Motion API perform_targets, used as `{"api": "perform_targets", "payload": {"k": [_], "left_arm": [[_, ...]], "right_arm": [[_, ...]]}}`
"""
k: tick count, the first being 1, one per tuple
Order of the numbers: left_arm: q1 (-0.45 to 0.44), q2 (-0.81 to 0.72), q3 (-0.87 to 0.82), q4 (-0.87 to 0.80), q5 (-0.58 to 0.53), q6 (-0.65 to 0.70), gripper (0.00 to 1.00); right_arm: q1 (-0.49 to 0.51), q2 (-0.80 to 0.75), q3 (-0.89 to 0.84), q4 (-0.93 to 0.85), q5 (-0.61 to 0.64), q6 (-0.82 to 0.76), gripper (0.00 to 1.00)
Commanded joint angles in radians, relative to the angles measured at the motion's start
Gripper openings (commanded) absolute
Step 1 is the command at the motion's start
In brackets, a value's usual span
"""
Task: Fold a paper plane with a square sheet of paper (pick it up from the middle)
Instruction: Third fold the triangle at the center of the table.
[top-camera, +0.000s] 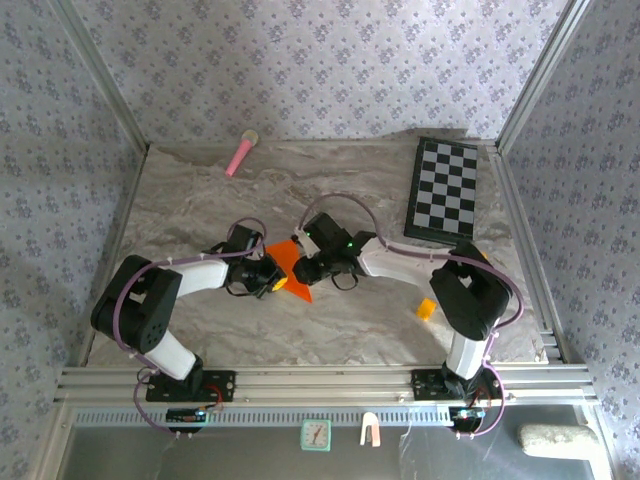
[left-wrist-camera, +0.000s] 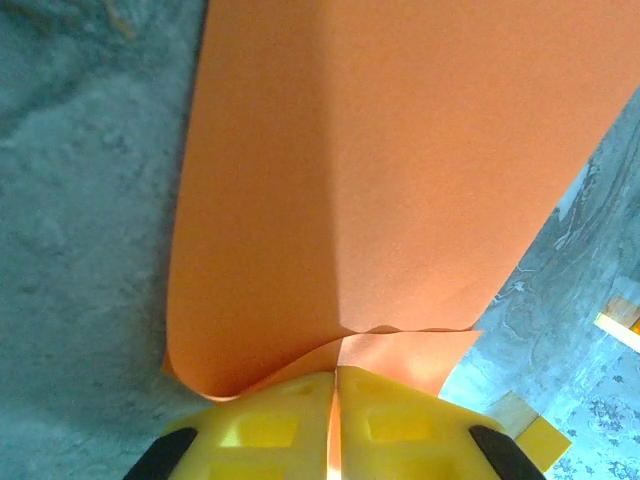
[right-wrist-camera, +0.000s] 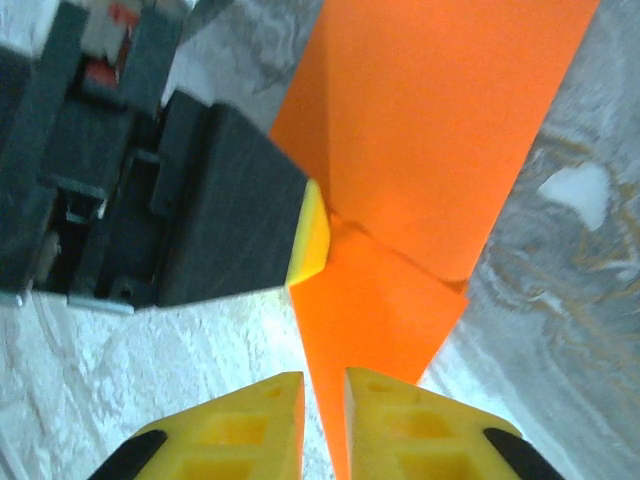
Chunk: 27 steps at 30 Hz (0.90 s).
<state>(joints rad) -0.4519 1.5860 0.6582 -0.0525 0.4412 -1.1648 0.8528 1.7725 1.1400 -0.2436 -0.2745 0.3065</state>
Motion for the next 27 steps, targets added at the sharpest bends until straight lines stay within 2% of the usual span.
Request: {"api": "perform_targets", "payload": {"k": [1, 9, 27], "left_arm": [[-0.004, 0.037, -0.003, -0.074, -0.044, -0.008, 0.12], [-0.002, 0.04, -0.005, -0.081, -0.052, -0.015, 0.11], [-0.002, 0.052, 0.003, -0.096, -0.048, -0.013, 0.11]], "right_arm": [[0.013, 0.004, -0.022, -0.015, -0.084, -0.012, 0.12], [0.04, 0.071, 0.015, -0.031, -0.103, -0.039, 0.04], [0.053, 0.162, 0.107, -0.1, -0.067, -0.046, 0.04]]}}
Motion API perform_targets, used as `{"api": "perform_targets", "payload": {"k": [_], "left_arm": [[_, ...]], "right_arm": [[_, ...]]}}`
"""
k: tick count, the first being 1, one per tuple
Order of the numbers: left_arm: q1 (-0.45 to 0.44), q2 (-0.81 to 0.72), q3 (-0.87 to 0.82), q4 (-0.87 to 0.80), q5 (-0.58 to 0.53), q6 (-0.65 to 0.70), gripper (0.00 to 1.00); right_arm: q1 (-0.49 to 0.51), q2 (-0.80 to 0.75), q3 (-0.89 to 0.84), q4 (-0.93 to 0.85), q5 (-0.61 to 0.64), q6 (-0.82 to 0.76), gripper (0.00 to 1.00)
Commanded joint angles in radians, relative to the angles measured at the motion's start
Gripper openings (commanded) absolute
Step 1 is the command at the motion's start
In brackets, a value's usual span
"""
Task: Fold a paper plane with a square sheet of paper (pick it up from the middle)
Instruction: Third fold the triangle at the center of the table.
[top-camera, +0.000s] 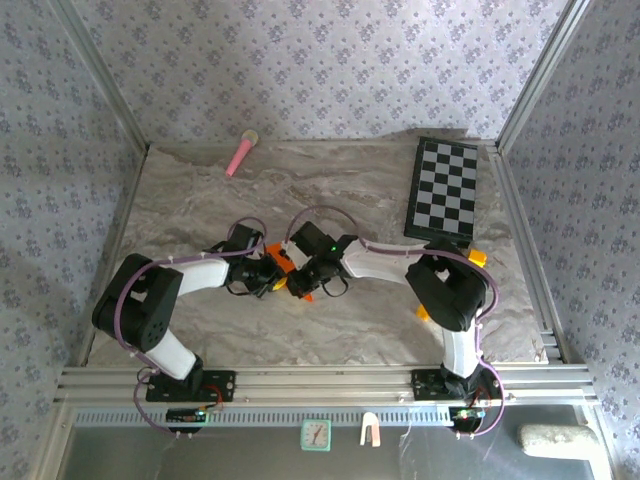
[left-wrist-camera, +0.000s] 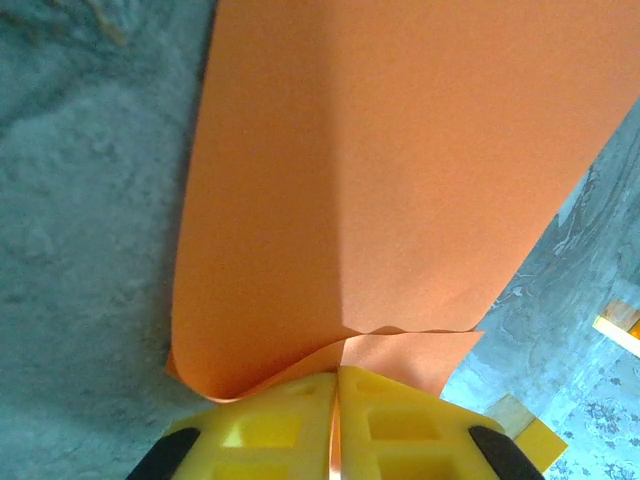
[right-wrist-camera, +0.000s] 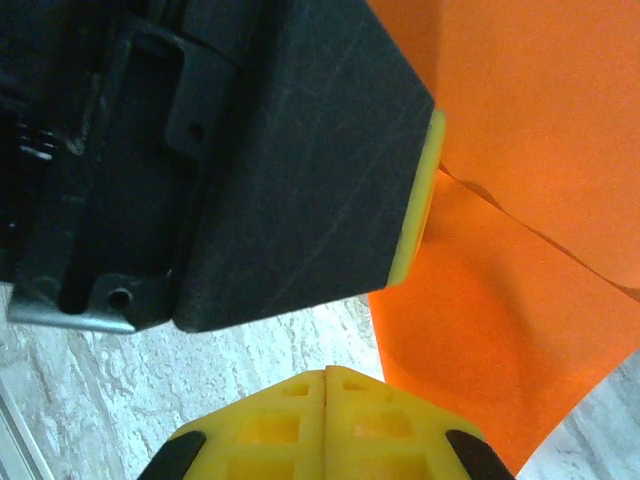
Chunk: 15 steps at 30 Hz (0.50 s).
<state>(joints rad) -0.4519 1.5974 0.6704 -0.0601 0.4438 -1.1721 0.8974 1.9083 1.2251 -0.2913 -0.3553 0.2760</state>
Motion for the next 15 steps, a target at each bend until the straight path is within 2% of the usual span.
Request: {"api": "perform_targets", "payload": {"k": [1, 15], "left_arm": [[-0.002, 0.041, -0.009, -0.088, -0.053, -0.007, 0.11], [0.0, 0.043, -0.012, -0.094, -0.055, 0.001, 0.11]], "right_arm": [[0.012, 0.028, 0.024, -0.053, 0.015, -0.015, 0.04], [0.011, 0.049, 0.03, -0.083, 0.078, -0.012, 0.04]]}}
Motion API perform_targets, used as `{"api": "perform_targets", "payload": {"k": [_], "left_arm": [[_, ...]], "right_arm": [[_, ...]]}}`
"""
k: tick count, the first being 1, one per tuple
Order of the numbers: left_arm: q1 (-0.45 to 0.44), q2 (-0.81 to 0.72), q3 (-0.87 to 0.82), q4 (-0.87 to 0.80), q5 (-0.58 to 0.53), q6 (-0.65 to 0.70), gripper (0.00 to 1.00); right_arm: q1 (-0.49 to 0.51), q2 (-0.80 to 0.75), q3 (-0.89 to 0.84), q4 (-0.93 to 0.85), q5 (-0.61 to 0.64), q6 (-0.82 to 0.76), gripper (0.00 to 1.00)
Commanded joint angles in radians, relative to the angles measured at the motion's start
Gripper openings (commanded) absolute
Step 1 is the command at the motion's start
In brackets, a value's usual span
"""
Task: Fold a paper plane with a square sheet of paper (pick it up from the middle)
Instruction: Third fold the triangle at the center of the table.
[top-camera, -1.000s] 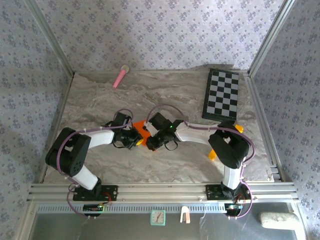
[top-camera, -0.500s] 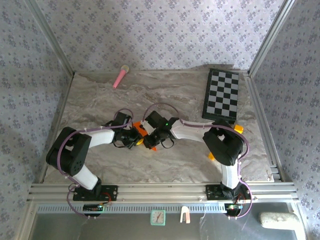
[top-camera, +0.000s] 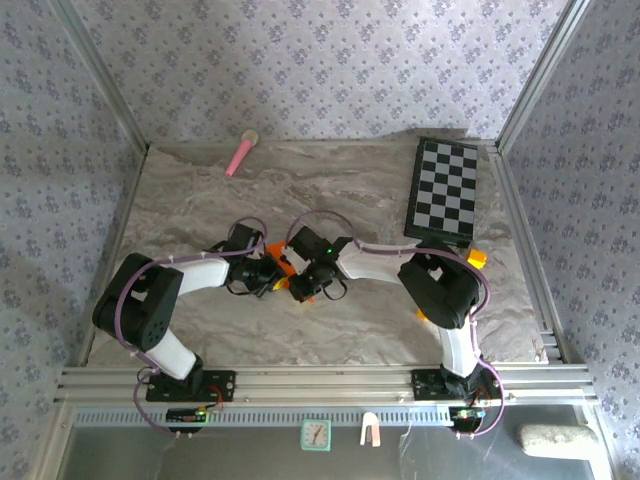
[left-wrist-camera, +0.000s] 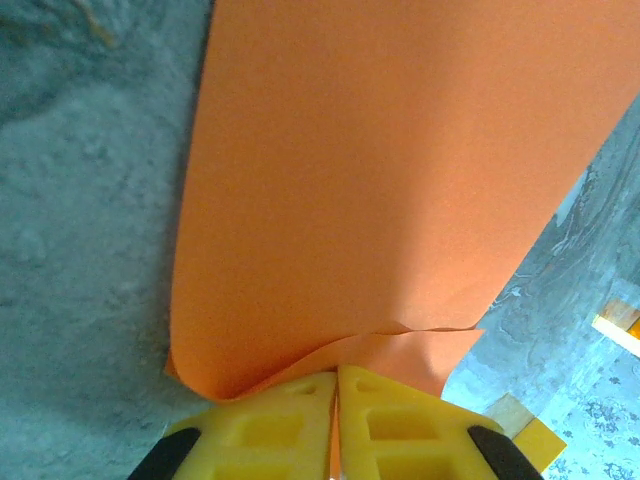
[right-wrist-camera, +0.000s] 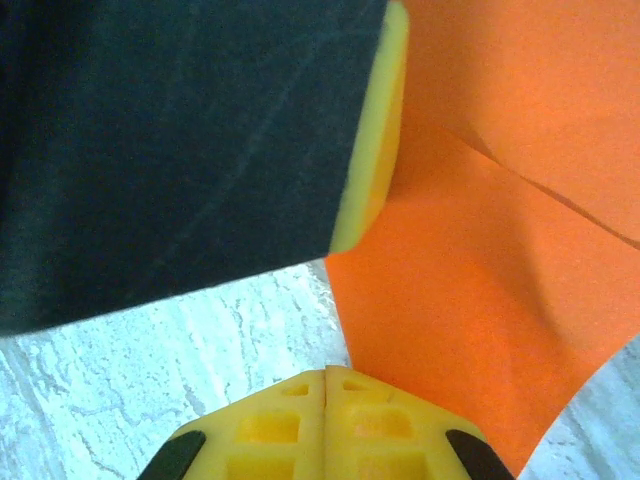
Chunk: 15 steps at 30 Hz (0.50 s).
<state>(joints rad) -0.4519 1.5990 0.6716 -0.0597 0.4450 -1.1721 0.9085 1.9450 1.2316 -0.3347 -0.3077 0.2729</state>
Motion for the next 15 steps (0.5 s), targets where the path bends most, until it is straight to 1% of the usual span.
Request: {"api": "perform_targets", "payload": {"k": [1, 15], "left_arm": [[0.002, 0.043, -0.013, -0.098, -0.055, 0.003, 0.1], [0.012, 0.053, 0.008, -0.12, -0.054, 0.038, 0.1]], "right_arm": [[-0.002, 0.011, 0.022, -0.037, 0.031, -0.007, 0.04], [-0.024, 0.016, -0.016, -0.011, -0.001, -0.001, 0.04]]}}
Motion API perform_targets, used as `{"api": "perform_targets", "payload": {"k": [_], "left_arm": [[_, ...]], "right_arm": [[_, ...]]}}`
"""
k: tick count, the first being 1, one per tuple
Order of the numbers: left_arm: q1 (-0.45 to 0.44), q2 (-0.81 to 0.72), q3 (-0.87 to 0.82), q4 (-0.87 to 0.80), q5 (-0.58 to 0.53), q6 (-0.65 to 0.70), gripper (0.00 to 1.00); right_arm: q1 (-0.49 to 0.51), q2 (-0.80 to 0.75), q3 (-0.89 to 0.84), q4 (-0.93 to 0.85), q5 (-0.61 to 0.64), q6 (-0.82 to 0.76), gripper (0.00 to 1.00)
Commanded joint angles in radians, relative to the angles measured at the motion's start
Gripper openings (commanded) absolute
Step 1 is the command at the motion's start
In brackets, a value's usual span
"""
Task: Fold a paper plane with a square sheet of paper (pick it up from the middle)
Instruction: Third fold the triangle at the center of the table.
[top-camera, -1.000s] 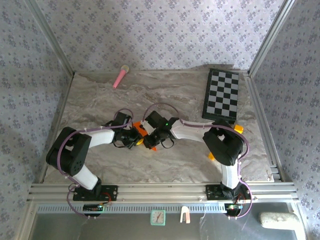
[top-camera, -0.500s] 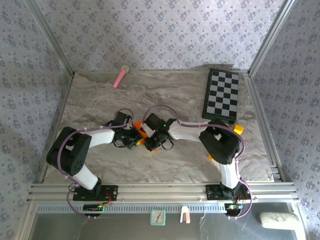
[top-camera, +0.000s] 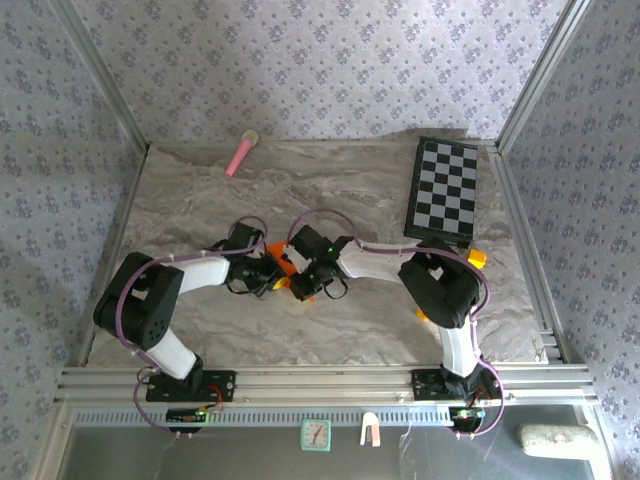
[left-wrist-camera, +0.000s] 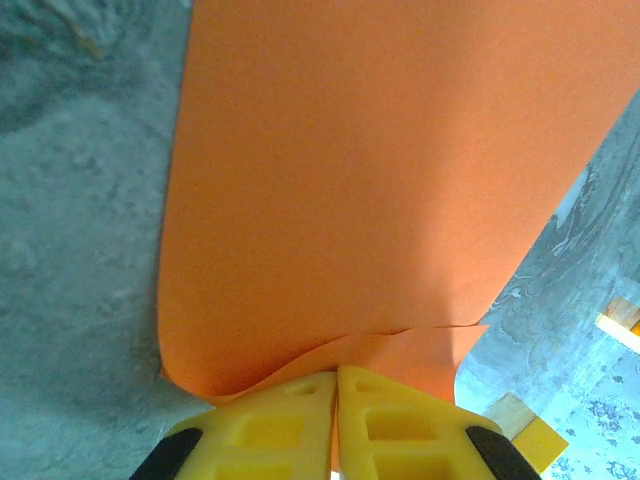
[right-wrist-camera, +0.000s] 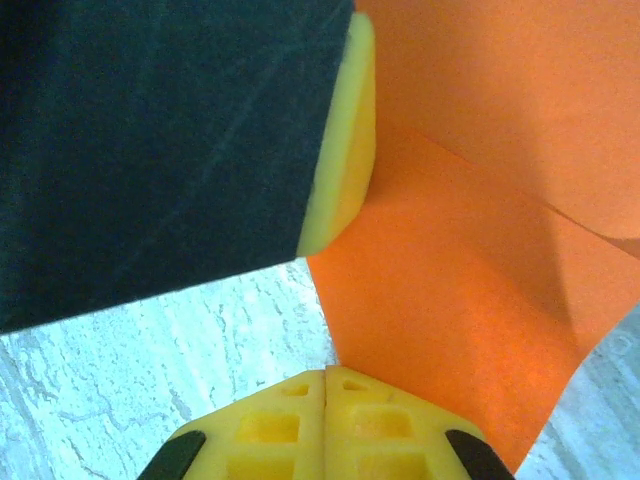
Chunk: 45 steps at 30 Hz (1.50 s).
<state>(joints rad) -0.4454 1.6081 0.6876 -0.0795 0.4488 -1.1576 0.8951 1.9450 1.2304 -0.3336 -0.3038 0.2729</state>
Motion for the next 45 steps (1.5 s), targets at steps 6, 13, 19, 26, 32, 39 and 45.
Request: {"api": "perform_targets", "payload": {"k": [6, 13, 19, 26, 32, 39, 45], "left_arm": [[0.008, 0.053, -0.008, -0.099, -0.055, 0.027, 0.1], [0.008, 0.054, -0.005, -0.101, -0.056, 0.031, 0.1], [0.01, 0.056, -0.003, -0.106, -0.059, 0.036, 0.1], [0.016, 0.068, -0.005, -0.109, -0.062, 0.041, 0.1], [0.019, 0.073, 0.0, -0.109, -0.06, 0.047, 0.1], [0.026, 0.073, 0.011, -0.102, -0.049, 0.064, 0.1], [0.034, 0.051, 0.048, -0.043, 0.026, 0.174, 0.13]], "right_arm": [[-0.022, 0.016, -0.054, 0.019, -0.042, -0.002, 0.04], [-0.029, 0.012, -0.08, 0.033, -0.054, 0.0, 0.04], [-0.035, 0.003, -0.091, 0.038, -0.064, -0.001, 0.05], [-0.042, -0.046, -0.126, 0.052, -0.084, -0.012, 0.05], [-0.044, -0.053, -0.151, 0.041, -0.089, -0.013, 0.06], [-0.052, -0.056, -0.179, 0.049, -0.092, -0.01, 0.06], [-0.055, -0.012, -0.184, 0.063, -0.105, 0.009, 0.05]]}}
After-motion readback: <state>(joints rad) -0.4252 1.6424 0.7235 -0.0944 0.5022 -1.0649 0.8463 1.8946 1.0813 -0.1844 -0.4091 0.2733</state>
